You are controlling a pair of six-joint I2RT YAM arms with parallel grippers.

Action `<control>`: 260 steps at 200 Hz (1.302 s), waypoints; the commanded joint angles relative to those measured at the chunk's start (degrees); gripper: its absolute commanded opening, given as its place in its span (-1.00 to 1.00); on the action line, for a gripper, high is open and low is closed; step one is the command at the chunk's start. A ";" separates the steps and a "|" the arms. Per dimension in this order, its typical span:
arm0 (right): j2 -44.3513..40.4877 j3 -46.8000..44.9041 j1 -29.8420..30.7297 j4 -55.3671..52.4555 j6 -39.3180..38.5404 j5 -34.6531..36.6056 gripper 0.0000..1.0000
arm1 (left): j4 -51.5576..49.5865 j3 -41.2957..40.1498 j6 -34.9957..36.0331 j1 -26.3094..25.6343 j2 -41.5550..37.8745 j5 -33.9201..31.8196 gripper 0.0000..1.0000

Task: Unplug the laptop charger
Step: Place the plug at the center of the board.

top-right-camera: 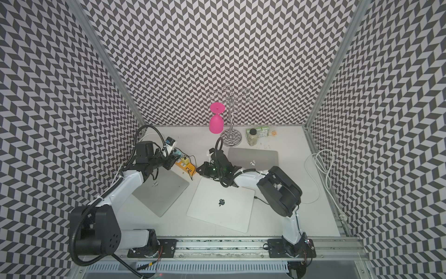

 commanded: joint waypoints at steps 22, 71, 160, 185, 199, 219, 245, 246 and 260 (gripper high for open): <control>-7.55 -4.21 -2.11 1.89 -1.68 2.91 -1.00 | -3.67 0.88 0.02 -2.22 -5.98 -1.04 -0.91; -11.05 -6.14 -3.80 1.03 -2.50 3.39 -1.00 | -6.79 4.76 -2.96 -2.69 -8.94 1.91 -0.90; -17.44 -9.84 -6.86 -2.25 -5.28 4.36 -1.00 | -9.34 25.03 -10.63 -2.69 8.91 3.31 -0.90; -18.56 -10.63 -8.24 -2.73 -5.60 3.57 -1.00 | -8.69 29.37 -13.67 -2.69 15.60 1.90 -0.89; -19.25 -11.25 -8.86 -2.79 -5.85 3.48 -1.00 | -9.07 32.74 -16.41 -2.69 20.46 0.92 -0.90; -19.83 -11.62 -9.43 -3.67 -6.52 3.26 -1.00 | -12.01 38.82 -17.13 -2.82 27.76 1.27 -0.89; -20.87 -12.29 -10.01 -4.57 -7.37 3.56 -1.00 | -17.45 45.34 -15.99 -3.37 35.19 -2.43 -0.87; -20.91 -12.35 -10.03 -4.59 -7.37 3.56 -1.00 | -17.64 45.59 -15.95 -3.38 35.30 -2.71 -0.87; -21.13 -12.75 -10.38 -4.58 -7.45 3.48 -1.00 | -19.89 47.83 -15.58 -3.50 38.07 -5.46 -0.88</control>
